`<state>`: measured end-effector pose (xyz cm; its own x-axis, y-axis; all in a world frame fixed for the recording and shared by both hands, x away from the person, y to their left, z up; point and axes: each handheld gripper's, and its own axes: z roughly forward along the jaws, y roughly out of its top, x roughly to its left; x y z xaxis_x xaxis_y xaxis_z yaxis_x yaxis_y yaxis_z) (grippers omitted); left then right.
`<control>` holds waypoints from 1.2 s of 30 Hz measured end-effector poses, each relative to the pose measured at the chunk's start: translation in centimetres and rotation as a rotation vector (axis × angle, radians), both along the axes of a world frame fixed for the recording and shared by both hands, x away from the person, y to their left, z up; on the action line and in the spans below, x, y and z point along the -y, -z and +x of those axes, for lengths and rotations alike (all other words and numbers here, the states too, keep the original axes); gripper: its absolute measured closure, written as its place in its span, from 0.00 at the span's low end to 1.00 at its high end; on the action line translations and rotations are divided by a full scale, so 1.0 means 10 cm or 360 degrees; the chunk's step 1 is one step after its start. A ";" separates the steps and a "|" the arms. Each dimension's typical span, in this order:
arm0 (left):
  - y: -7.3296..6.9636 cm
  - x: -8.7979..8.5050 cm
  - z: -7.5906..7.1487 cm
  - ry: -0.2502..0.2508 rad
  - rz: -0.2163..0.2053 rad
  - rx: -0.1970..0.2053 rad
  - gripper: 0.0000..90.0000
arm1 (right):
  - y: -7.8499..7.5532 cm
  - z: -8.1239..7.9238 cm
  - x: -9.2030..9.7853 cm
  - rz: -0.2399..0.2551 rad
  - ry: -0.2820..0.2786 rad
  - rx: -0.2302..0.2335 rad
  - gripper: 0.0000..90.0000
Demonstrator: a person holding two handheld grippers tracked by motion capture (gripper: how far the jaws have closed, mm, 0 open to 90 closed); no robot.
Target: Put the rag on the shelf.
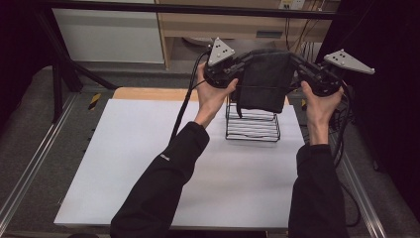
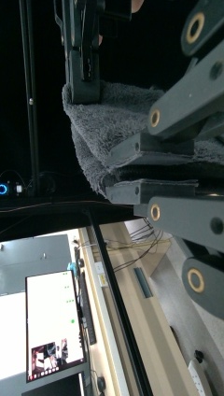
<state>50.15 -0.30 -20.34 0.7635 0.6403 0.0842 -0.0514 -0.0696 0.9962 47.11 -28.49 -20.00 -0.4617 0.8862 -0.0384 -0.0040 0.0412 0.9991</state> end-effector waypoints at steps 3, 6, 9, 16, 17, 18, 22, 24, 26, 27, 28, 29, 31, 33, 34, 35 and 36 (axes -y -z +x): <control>0.00 -0.02 -0.05 0.0011 -0.0002 0.0013 0.91 | 0.01 -0.06 -0.01 -0.0013 -0.0009 0.0019 0.90; -0.02 -0.02 -0.05 0.0003 -0.0003 0.0009 0.91 | 0.00 -0.08 -0.02 -0.0020 -0.0003 0.0023 0.90; -0.07 -0.01 -0.03 -0.0021 -0.0008 0.0013 0.91 | -0.05 -0.04 -0.05 -0.0017 0.0021 0.0022 0.90; -0.17 -0.07 -0.03 -0.0002 -0.0036 0.0029 0.91 | -0.16 0.00 -0.10 0.0003 0.0016 0.0070 0.90; -0.16 -0.08 -0.05 0.0007 -0.0030 0.0036 0.91 | -0.15 -0.02 -0.09 -0.0017 0.0008 0.0088 0.90; -0.14 -0.09 -0.07 0.0019 -0.0028 0.0037 0.91 | -0.13 -0.04 -0.09 -0.0012 -0.0002 0.0090 0.90; -0.05 -0.10 -0.17 0.0051 0.0001 0.0047 0.91 | -0.03 -0.18 -0.06 -0.0021 -0.0030 0.0108 0.90; -0.01 -0.09 -0.23 0.0059 0.0023 0.0051 0.91 | 0.03 -0.25 -0.05 -0.0024 -0.0039 0.0110 0.90; 0.03 -0.09 -0.28 0.0065 0.0040 0.0066 0.91 | 0.07 -0.32 -0.04 -0.0032 -0.0047 0.0114 0.90; 0.05 -0.10 -0.31 0.0070 0.0052 0.0073 0.91 | 0.10 -0.35 -0.03 -0.0039 -0.0053 0.0119 0.90; 0.07 -0.10 -0.34 0.0072 0.0062 0.0079 0.91 | 0.12 -0.38 -0.03 -0.0034 -0.0057 0.0121 0.90; 0.09 -0.10 -0.36 0.0075 0.0069 0.0088 0.91 | 0.16 -0.41 -0.03 -0.0041 -0.0065 0.0127 0.90; 0.16 -0.11 -0.41 0.0088 0.0069 0.0088 0.91 | 0.23 -0.47 -0.02 -0.0041 -0.0071 0.0137 0.90; 0.23 -0.10 -0.48 0.0078 0.0103 0.0118 0.91 | 0.31 -0.53 -0.03 -0.0041 -0.0065 0.0156 0.90; 0.27 -0.10 -0.51 0.0075 0.0115 0.0126 0.91 | 0.36 -0.56 -0.04 -0.0040 -0.0065 0.0164 0.90; 0.32 -0.10 -0.54 0.0082 0.0124 0.0126 0.91 | 0.41 -0.58 -0.04 -0.0041 -0.0064 0.0170 0.90; 0.38 -0.11 -0.55 0.0087 0.0129 0.0124 0.91 | 0.46 -0.61 -0.06 -0.0042 -0.0067 0.0170 0.90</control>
